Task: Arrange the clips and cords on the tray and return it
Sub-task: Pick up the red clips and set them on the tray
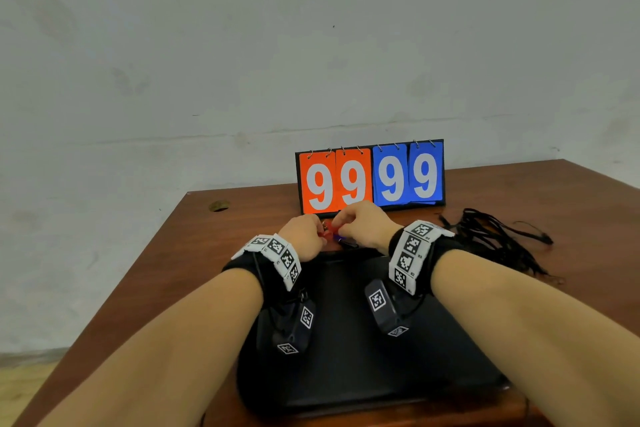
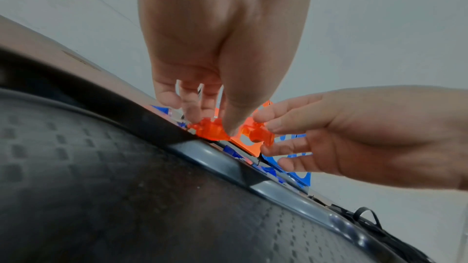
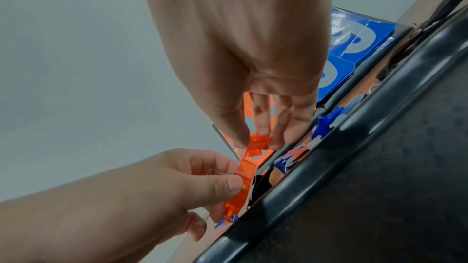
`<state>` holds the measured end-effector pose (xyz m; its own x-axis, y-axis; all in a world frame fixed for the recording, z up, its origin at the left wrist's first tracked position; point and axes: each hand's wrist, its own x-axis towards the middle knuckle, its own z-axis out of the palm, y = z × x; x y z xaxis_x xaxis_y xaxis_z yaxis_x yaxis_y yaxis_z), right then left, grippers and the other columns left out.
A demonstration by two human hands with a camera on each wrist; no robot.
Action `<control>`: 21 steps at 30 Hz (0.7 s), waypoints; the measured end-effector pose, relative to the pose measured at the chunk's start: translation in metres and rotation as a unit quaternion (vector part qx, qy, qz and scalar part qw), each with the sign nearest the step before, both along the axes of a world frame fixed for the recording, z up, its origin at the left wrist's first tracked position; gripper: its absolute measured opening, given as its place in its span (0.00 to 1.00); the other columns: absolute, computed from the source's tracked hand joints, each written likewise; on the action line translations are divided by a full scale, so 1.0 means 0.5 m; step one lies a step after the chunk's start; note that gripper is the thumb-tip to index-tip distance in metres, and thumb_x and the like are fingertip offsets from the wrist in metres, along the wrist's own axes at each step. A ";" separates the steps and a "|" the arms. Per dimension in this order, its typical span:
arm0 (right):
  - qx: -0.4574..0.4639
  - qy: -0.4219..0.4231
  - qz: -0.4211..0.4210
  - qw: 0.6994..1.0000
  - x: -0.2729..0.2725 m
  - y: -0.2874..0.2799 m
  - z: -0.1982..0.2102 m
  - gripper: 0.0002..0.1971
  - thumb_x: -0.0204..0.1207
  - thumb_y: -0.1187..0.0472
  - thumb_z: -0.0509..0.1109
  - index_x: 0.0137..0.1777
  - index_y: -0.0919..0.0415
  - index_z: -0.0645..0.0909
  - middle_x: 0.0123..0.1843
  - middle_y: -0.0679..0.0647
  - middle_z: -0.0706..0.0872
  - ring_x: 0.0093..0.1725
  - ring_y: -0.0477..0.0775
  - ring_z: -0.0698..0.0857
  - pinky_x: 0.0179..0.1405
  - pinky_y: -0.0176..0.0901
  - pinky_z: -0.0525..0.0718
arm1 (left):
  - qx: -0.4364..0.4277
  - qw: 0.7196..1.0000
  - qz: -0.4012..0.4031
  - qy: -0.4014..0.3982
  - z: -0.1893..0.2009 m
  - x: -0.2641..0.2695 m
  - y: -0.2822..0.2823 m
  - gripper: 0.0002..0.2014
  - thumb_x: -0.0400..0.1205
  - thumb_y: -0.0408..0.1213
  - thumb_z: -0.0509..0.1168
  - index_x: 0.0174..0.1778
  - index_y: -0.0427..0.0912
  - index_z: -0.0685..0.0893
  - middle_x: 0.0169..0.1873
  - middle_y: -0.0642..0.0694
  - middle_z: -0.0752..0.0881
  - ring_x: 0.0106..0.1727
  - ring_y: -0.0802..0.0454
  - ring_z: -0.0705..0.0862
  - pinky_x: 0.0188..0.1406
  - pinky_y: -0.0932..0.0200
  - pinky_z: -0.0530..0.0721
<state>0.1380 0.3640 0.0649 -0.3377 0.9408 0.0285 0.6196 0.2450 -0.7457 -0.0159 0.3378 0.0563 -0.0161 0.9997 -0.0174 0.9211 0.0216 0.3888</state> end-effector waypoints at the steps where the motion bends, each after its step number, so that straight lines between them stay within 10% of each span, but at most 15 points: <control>1: -0.009 0.022 -0.006 1.000 0.003 -0.009 0.005 0.08 0.78 0.68 0.71 0.52 0.56 0.86 0.44 0.50 0.87 0.42 0.47 0.85 0.43 0.38 0.86 | 0.012 1.000 0.005 -0.012 0.001 -0.002 -0.007 0.11 0.85 0.41 0.65 0.61 0.43 0.82 0.58 0.46 0.85 0.56 0.48 0.84 0.55 0.55 0.81; 8: -0.107 0.129 -0.014 0.986 0.008 -0.090 0.038 0.12 0.78 0.69 0.71 0.58 0.56 0.81 0.52 0.60 0.88 0.49 0.54 0.89 0.49 0.45 0.90 | 0.022 0.991 0.010 -0.133 0.028 -0.031 -0.081 0.06 0.84 0.42 0.65 0.54 0.46 0.82 0.51 0.46 0.87 0.52 0.48 0.86 0.58 0.48 0.85; 14: -0.187 0.200 -0.001 0.962 -0.023 -0.156 0.058 0.18 0.79 0.73 0.69 0.67 0.60 0.77 0.56 0.64 0.87 0.48 0.56 0.90 0.50 0.48 0.90 | 0.024 0.960 0.047 -0.273 0.043 -0.075 -0.164 0.05 0.82 0.36 0.67 0.52 0.41 0.81 0.42 0.43 0.88 0.40 0.52 0.84 0.34 0.60 0.83; 21: -0.272 0.288 0.017 0.918 -0.077 -0.211 0.079 0.15 0.80 0.75 0.65 0.65 0.66 0.80 0.58 0.70 0.88 0.56 0.62 0.90 0.51 0.48 0.90 | 0.034 0.931 0.067 -0.358 0.063 -0.137 -0.240 0.11 0.79 0.31 0.71 0.56 0.40 0.80 0.45 0.39 0.91 0.42 0.49 0.89 0.48 0.50 0.89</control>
<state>0.0995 0.2583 0.1043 -0.4432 0.8584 -0.2585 0.0820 -0.2483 -0.9652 -0.0845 0.2176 0.0876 -0.1483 0.9889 -0.0089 0.4163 0.0706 0.9065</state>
